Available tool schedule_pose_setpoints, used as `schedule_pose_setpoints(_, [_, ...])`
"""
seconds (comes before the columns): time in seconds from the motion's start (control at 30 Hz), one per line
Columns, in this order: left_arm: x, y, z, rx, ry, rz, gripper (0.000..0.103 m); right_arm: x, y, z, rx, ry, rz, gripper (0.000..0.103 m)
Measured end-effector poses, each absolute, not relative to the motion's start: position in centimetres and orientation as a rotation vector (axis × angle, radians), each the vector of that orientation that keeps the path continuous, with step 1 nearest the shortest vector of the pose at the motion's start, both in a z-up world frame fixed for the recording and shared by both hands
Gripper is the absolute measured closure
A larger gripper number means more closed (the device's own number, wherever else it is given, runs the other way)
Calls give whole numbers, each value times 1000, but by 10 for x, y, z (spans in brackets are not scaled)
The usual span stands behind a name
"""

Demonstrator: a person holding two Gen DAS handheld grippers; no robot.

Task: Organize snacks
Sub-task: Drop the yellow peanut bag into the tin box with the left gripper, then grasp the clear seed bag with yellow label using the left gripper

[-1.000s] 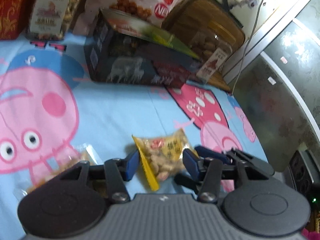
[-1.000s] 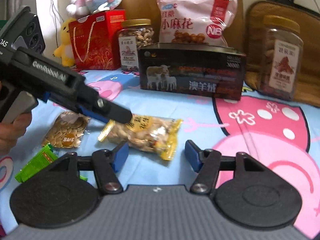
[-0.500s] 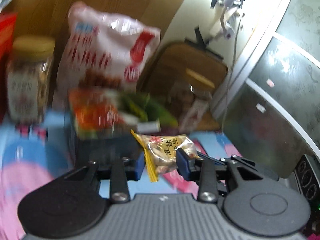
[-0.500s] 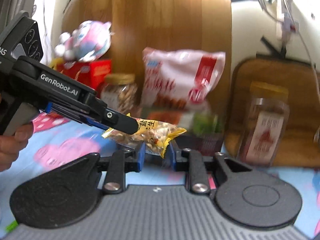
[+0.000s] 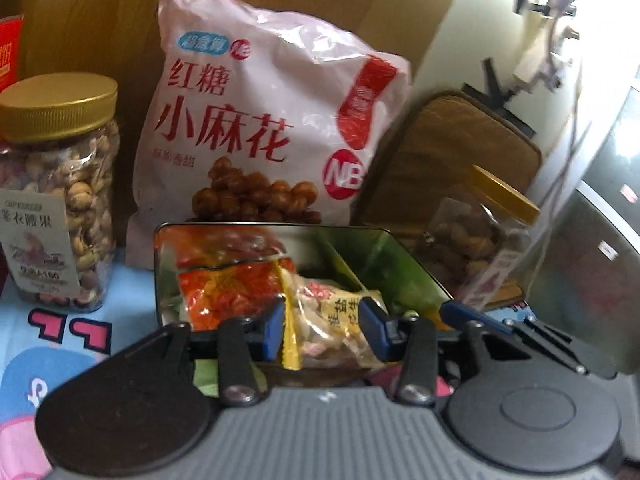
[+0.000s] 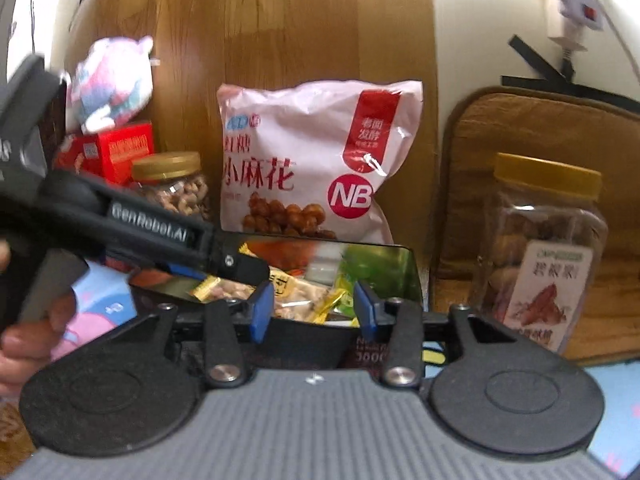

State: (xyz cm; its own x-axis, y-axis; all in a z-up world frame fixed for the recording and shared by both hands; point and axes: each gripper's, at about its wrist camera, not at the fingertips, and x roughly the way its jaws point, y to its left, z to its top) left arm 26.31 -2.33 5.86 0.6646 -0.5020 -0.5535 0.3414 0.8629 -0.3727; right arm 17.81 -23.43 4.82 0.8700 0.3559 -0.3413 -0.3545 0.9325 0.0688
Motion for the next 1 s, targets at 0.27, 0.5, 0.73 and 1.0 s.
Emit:
schedule_pose_setpoints(0.27, [202, 8, 74, -274, 639, -516, 59, 116, -250, 27, 182, 465, 481, 56])
schedule_pose_setpoints(0.5, [132, 59, 51, -299, 724, -468, 59, 68, -212, 1, 205, 637, 708, 56])
schedule_pose_setpoints(0.73, [69, 117, 10, -510, 782, -457, 61, 66, -189, -4, 290, 771, 811, 56])
schedule_pose_setpoints(1.0, [57, 134, -18, -622, 778, -446, 86, 88, -194, -22, 644, 973, 827, 74])
